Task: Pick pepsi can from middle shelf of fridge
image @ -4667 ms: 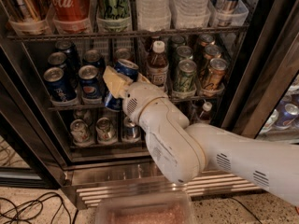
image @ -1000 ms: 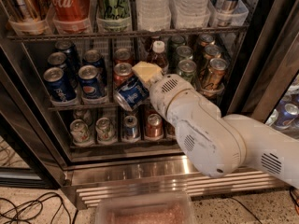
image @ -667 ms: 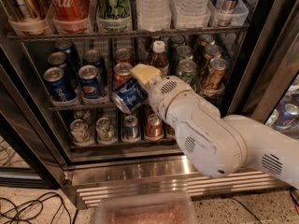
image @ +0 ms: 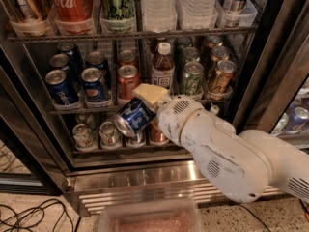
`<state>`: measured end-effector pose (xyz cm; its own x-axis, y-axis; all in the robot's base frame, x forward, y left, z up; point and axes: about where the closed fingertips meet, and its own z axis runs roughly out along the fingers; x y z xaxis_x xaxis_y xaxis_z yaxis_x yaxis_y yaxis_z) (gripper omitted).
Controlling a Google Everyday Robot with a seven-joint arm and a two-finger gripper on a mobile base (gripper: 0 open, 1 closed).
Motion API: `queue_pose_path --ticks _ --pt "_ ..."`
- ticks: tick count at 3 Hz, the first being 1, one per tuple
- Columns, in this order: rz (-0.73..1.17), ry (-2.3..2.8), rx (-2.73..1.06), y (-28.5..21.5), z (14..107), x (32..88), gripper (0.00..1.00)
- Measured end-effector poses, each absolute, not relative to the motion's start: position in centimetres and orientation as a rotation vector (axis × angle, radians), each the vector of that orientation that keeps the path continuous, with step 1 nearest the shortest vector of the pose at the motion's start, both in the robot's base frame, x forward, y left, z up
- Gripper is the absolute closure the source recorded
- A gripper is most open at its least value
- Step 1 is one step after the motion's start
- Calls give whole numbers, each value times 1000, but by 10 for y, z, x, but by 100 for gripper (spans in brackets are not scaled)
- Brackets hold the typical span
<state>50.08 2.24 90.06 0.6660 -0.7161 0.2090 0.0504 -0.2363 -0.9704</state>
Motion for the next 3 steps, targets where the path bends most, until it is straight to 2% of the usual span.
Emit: queue_pose_path --ticks 1,3 --pt "-674 543 -1661 17 892 469 100" --pt "-657 536 -1603 7 909 455 100"
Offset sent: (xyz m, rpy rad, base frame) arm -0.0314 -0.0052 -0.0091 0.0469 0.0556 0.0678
